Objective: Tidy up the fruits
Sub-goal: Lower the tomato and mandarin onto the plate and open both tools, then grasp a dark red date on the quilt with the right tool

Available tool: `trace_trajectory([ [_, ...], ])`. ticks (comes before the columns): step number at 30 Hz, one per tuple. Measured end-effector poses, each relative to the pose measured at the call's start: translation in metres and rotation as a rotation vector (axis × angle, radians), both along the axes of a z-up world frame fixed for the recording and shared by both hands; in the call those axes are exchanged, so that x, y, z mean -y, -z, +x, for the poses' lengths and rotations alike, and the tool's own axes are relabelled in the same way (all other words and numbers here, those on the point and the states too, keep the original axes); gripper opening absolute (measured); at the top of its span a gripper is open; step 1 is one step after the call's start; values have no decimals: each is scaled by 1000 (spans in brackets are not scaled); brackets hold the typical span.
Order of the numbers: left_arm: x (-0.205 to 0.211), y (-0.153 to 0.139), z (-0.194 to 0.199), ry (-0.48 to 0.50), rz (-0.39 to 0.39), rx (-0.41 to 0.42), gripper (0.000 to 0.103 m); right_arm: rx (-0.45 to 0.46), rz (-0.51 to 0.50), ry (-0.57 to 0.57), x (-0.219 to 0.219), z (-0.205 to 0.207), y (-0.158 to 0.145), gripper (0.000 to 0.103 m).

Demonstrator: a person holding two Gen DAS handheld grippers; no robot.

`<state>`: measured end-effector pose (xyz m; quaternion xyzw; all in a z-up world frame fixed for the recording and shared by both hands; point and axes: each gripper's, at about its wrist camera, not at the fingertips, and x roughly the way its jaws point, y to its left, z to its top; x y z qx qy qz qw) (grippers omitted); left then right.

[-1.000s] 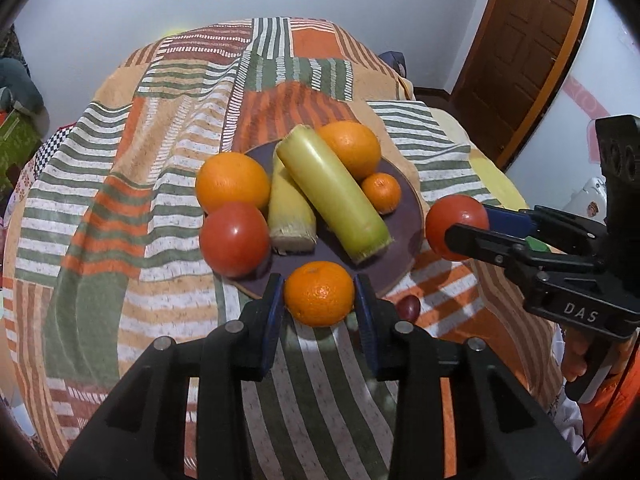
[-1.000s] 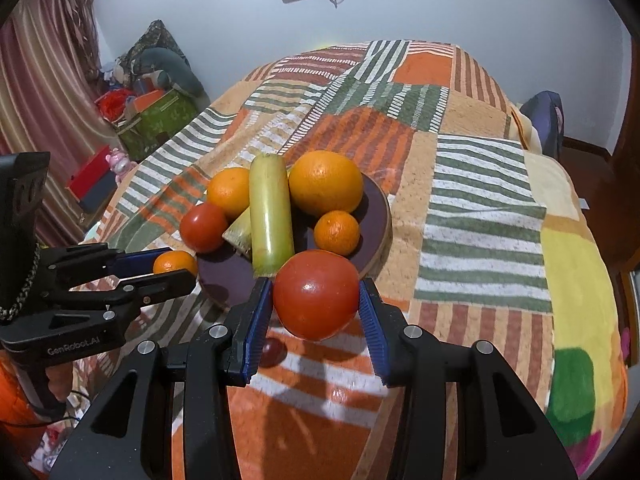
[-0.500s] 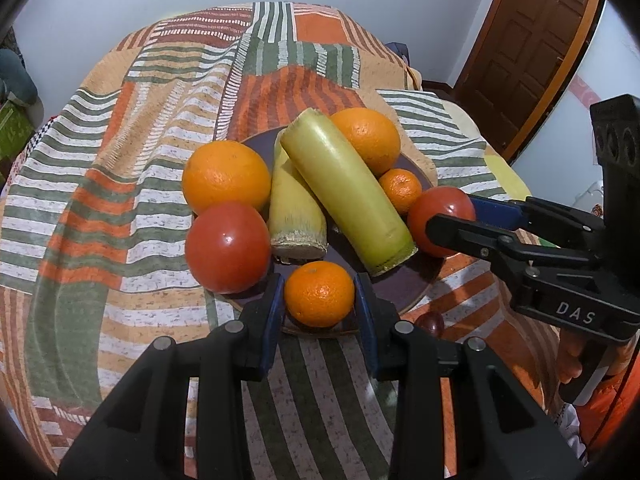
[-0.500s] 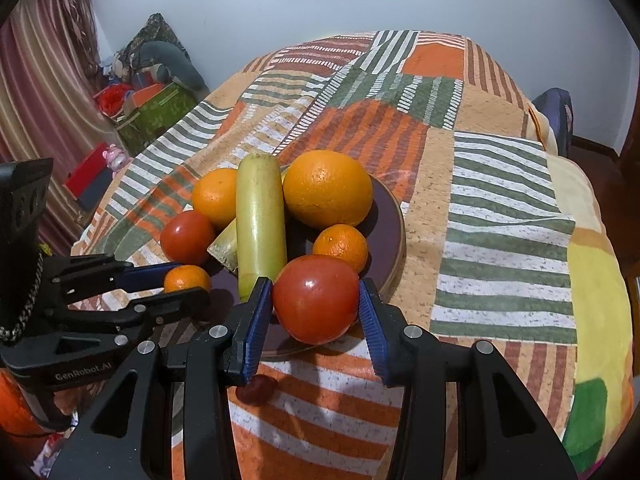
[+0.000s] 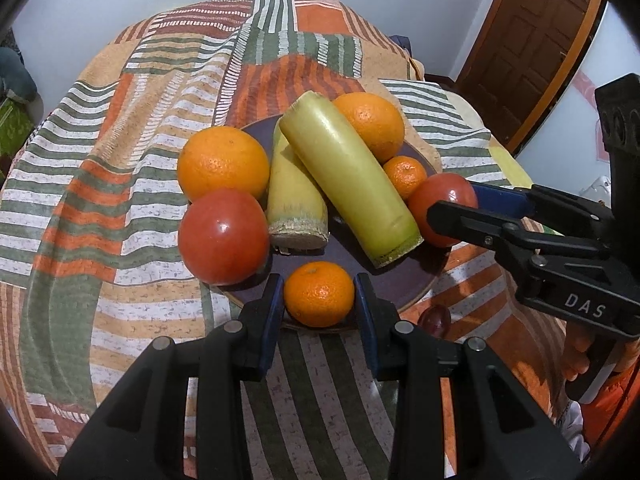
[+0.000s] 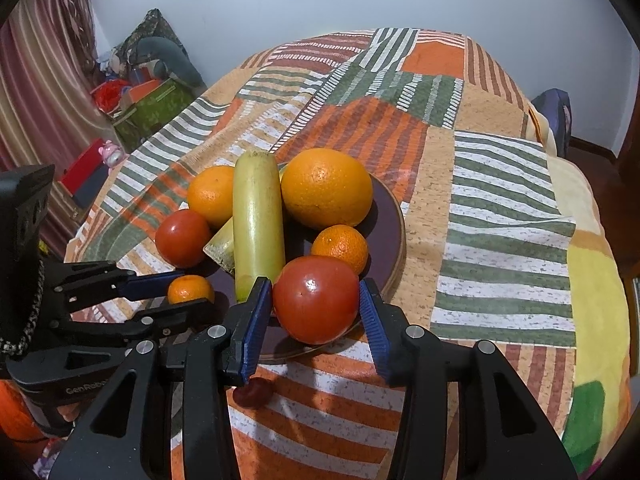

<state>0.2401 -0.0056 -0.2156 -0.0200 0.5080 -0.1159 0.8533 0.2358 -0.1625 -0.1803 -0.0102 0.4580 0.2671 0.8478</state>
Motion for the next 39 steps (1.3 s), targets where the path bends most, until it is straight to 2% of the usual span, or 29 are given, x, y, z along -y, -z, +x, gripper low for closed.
trace_trajectory([
  [4, -3, -4, -2, -7, -6, -3, 35, 5, -1, 6, 2, -1, -4, 42],
  [9, -9, -13, -7, -21, -7, 19, 41, 26, -3, 15, 6, -7, -13, 47],
  [15, -12, -24, -14, -27, -10, 40, 42, 24, -3, 7, 8, -20, -18, 47],
  [22, -14, -26, -31, -17, 2, 36, 42, -34, -24, -61, -3, -44, -1, 47],
  [28, -19, -19, -44, -27, 10, 16, 42, -88, -29, -99, -13, -47, 16, 47],
  [32, -26, -15, -49, -43, -7, -4, 42, -116, -34, -100, -16, -43, 25, 39],
  [39, -19, -7, -51, -18, -23, -36, 42, -90, -53, -114, -19, -45, 27, 24],
])
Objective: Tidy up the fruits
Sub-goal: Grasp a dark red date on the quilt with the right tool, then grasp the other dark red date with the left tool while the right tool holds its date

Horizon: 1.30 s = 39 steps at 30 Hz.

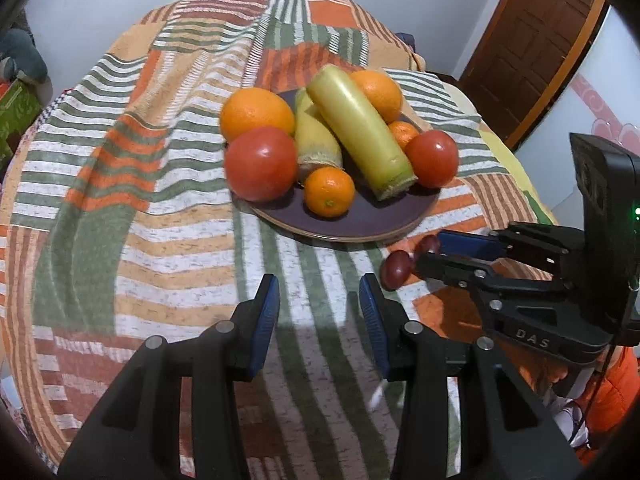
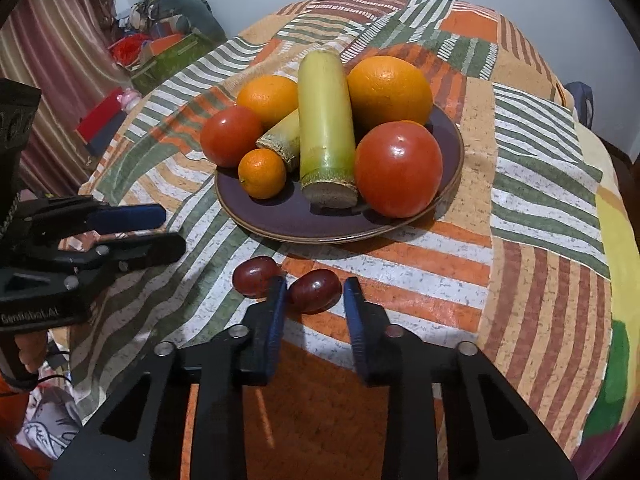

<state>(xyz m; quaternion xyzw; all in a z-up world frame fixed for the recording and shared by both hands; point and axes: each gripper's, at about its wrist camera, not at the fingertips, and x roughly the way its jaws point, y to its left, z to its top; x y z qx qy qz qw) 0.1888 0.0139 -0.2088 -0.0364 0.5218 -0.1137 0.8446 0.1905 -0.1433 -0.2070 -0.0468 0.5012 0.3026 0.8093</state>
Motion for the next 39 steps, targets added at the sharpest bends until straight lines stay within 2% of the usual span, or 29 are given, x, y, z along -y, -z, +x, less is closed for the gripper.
trace_trajectory([
  [10, 34, 5, 9, 81, -11, -3, 42, 36, 41, 39, 21, -4, -16, 24],
  [18, 47, 19, 19, 99, 10, -31, 41, 44, 57, 88, 38, -5, -20, 24],
  [23, 52, 22, 22, 113, 6, -29, 25, 33, 61, 102, 42, -2, -17, 24],
  [26, 56, 23, 22, 127, 13, -23, 19, 34, 62, 101, 42, -2, -16, 24],
  [33, 51, 19, 21, 102, 31, -2, 19, 44, 66, 78, 33, -1, -20, 24],
  [36, 41, 15, 22, 74, 22, 4, 19, 49, 69, 70, 28, 0, -21, 24],
  [39, 31, 10, 23, 61, -21, -3, 19, 58, 74, 60, 22, 2, -24, 24],
])
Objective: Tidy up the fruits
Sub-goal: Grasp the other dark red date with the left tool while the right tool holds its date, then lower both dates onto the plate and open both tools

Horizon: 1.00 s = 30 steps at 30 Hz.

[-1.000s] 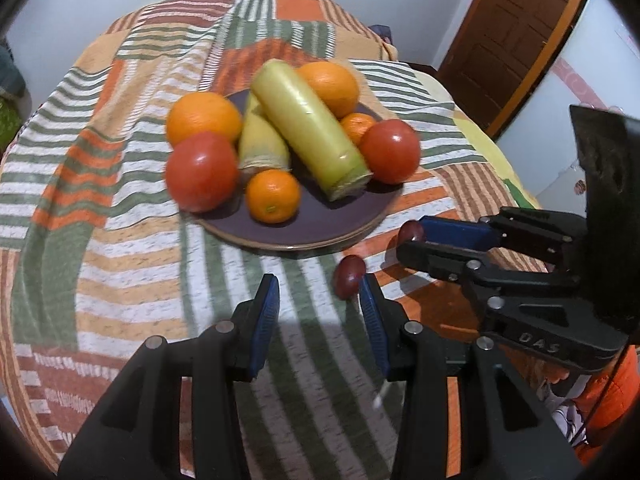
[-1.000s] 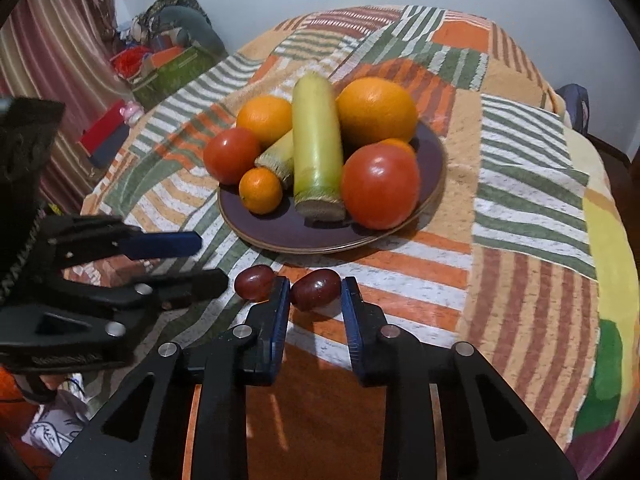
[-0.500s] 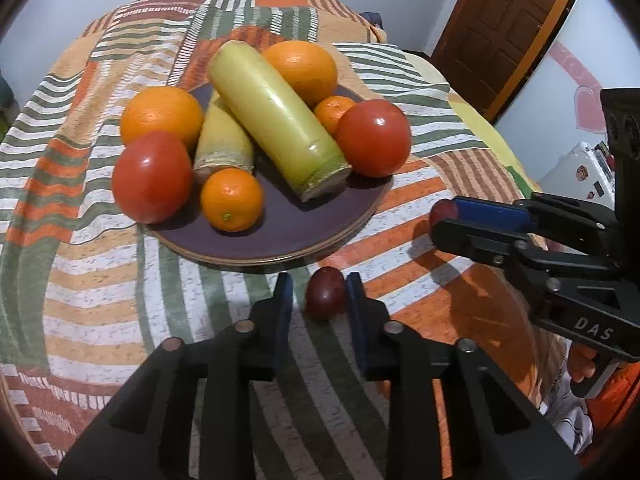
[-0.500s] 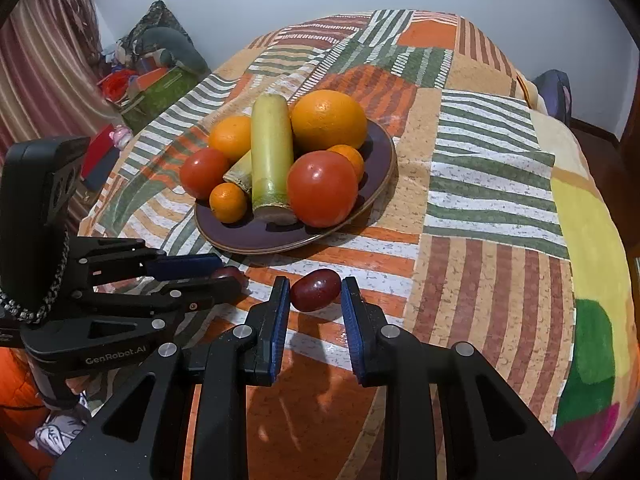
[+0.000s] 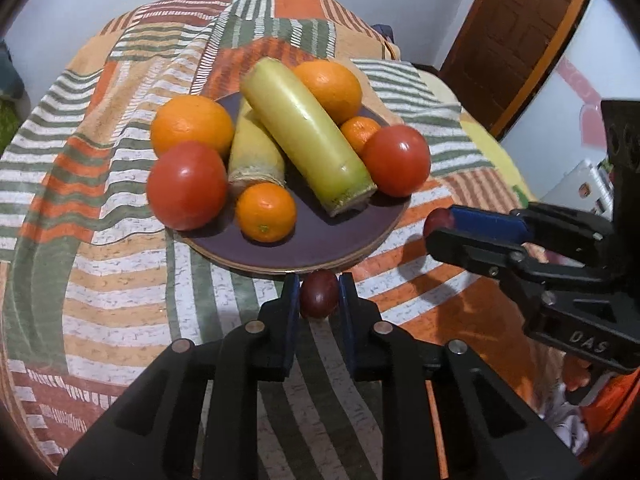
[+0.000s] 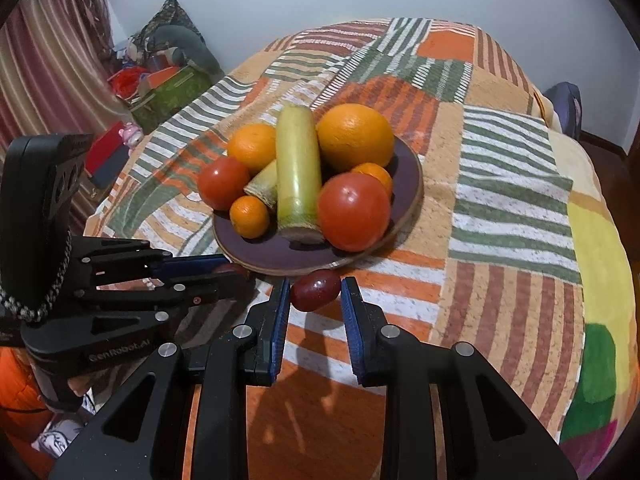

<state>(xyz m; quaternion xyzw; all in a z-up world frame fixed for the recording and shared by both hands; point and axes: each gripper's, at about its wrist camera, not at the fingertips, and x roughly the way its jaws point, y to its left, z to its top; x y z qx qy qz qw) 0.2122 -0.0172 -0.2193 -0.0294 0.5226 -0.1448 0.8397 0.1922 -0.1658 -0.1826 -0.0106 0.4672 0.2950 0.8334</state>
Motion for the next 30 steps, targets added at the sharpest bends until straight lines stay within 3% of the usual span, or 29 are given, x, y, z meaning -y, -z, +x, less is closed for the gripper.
trace_trajectory([
  [10, -8, -23, 7, -26, 8, 84, 19, 27, -2, -30, -19, 7, -2, 24],
  [20, -6, -5, 20, -34, -15, 28, 19, -5, -18, -37, -26, 13, 9, 24],
  [30, -11, -6, 17, -56, -9, 24, 23, -12, -23, -39, -26, 14, 8, 27],
])
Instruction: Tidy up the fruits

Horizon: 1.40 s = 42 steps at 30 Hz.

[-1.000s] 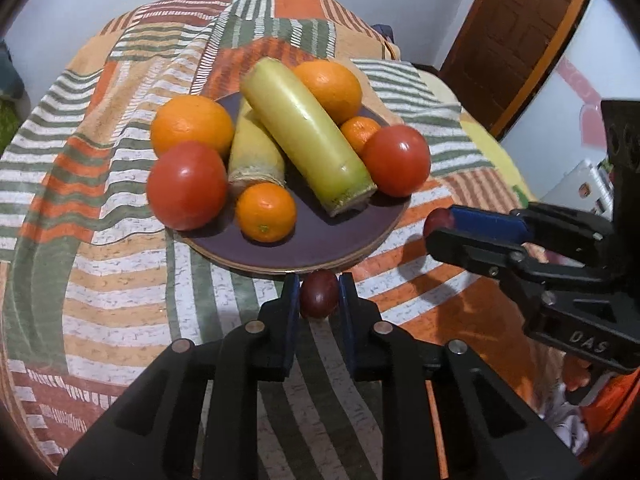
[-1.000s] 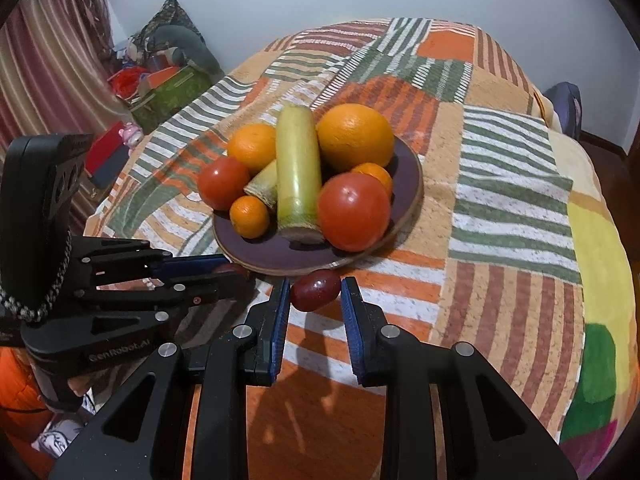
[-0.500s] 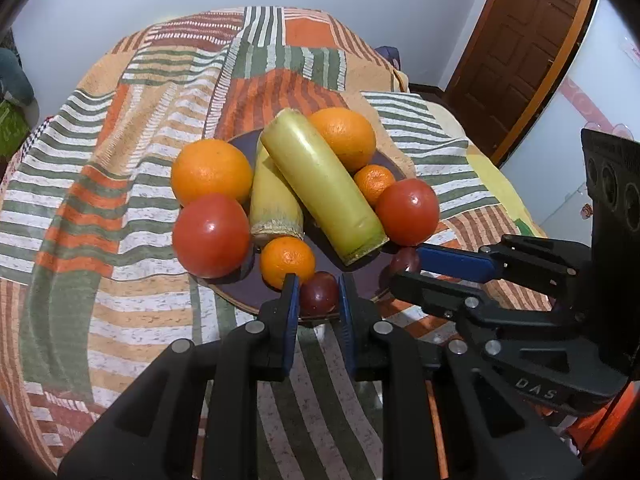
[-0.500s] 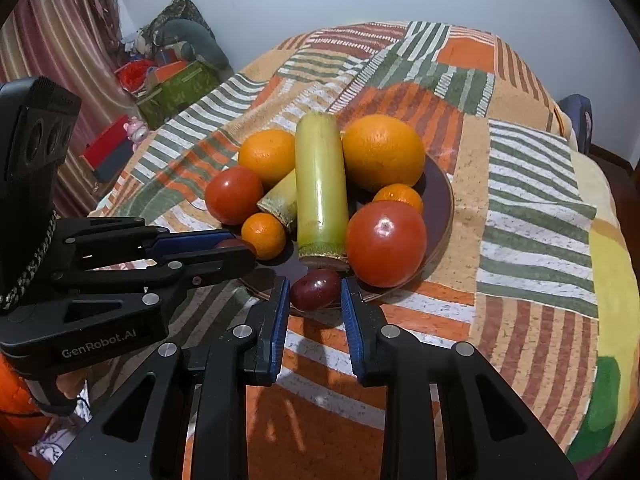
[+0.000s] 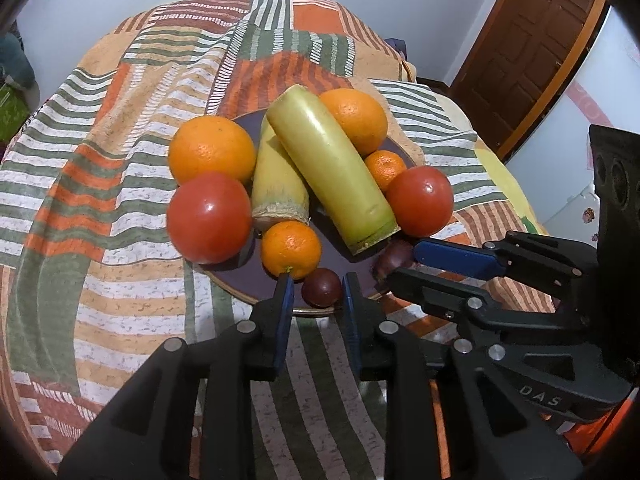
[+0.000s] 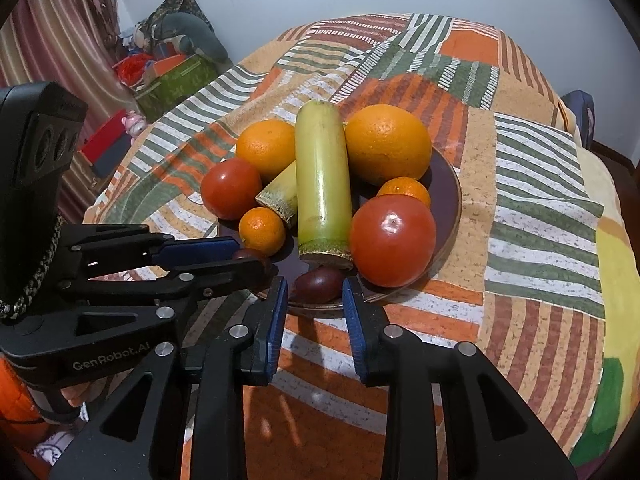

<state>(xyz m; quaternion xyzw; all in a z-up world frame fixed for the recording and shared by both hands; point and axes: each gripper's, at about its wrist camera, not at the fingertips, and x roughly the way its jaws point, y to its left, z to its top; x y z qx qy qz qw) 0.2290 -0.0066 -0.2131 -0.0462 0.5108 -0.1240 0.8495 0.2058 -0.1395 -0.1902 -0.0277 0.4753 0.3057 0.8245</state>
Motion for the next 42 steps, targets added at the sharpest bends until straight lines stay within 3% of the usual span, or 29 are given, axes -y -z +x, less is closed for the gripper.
trace_trajectory([
  [8, -12, -43, -18, -52, 23, 115, 23, 78, 26, 28, 11, -12, -33, 27],
  [17, -19, -147, -74, -146, 41, 431, 23, 328, 111, 127, 39, -49, -129, 27],
  [26, -13, -214, -133, -169, 44, 658, 26, 558, 183, 173, 47, -103, -199, 27],
  [28, -12, -221, -144, -175, 47, 687, 37, 595, 192, 173, 45, -114, -207, 30],
  [32, -11, -232, -163, -194, 53, 745, 54, 652, 197, 186, 43, -128, -213, 47],
  [36, -9, -238, -176, -197, 62, 777, 62, 698, 196, 205, 43, -136, -217, 66],
  [42, -9, -244, -191, -207, 65, 808, 77, 727, 198, 236, 45, -138, -218, 83],
])
